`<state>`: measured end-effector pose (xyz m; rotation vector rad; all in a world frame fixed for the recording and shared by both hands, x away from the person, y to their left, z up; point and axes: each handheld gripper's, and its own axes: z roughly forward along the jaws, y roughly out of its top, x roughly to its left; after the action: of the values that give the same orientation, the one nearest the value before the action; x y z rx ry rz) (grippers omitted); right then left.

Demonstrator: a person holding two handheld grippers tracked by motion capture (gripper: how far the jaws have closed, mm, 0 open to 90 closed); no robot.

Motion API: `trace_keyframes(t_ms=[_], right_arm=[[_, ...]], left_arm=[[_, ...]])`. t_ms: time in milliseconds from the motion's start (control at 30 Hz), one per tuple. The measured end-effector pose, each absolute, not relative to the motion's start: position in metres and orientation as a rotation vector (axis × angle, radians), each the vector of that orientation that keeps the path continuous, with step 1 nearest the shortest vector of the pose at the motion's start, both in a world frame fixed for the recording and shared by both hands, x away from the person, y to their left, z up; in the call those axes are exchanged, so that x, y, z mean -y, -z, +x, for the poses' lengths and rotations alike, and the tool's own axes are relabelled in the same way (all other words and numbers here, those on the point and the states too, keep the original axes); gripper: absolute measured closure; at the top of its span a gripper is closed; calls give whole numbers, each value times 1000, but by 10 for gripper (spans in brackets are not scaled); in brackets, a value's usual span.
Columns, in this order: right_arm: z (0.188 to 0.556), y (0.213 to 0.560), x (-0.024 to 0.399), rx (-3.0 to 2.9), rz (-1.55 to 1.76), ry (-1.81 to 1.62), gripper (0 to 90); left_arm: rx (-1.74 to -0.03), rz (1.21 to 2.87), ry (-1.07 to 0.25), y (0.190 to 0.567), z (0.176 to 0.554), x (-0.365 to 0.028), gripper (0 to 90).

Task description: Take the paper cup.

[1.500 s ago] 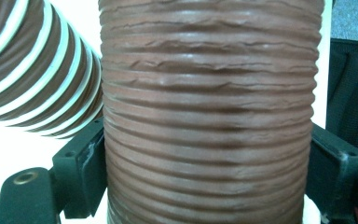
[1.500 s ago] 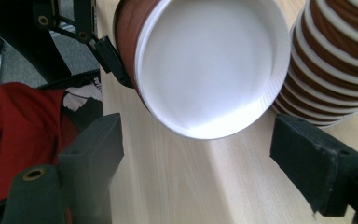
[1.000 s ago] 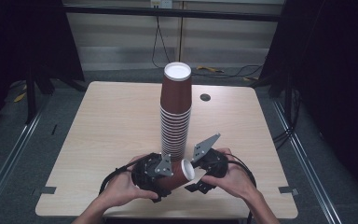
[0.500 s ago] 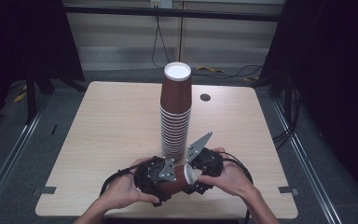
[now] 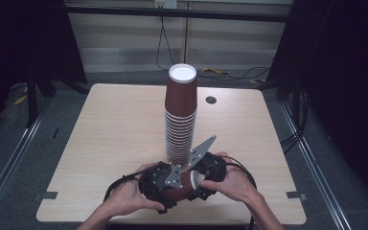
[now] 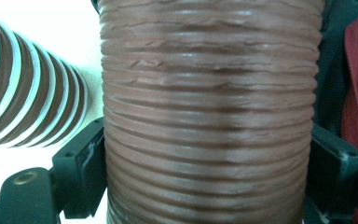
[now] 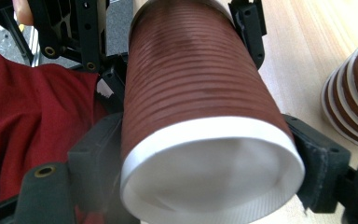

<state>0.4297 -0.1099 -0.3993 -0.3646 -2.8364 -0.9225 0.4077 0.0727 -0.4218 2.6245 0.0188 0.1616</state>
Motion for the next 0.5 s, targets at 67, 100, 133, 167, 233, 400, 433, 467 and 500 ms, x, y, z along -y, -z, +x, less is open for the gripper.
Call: trace_keyframes(t_ms=[67, 100, 133, 167, 233, 400, 433, 467, 500], right_arm=[[430, 398, 111, 2839, -365, 931, 216], [430, 398, 111, 2835, -373, 940, 221], [430, 398, 111, 2834, -374, 948, 223], [429, 398, 111, 2841, -377, 946, 226], [429, 397, 111, 2849, -372, 953, 229], [430, 396, 113, 2843, -370, 962, 233], [430, 396, 114, 2838, -372, 973, 234], [430, 396, 114, 2838, -386, 970, 235], [430, 396, 114, 2835, -384, 969, 235]], left_arm=[[-43, 2606, -167, 423, 407, -73, 148], [-30, 2610, -166, 422, 408, -73, 148], [-49, 2596, -157, 424, 407, -74, 148], [-76, 2573, -156, 425, 406, -74, 147], [-67, 2569, -149, 425, 407, -75, 143], [-58, 2544, -162, 425, 409, -77, 128], [-67, 2533, -167, 425, 409, -77, 125], [-69, 2533, -144, 425, 410, -78, 124], [-79, 2521, -142, 425, 410, -79, 122]])
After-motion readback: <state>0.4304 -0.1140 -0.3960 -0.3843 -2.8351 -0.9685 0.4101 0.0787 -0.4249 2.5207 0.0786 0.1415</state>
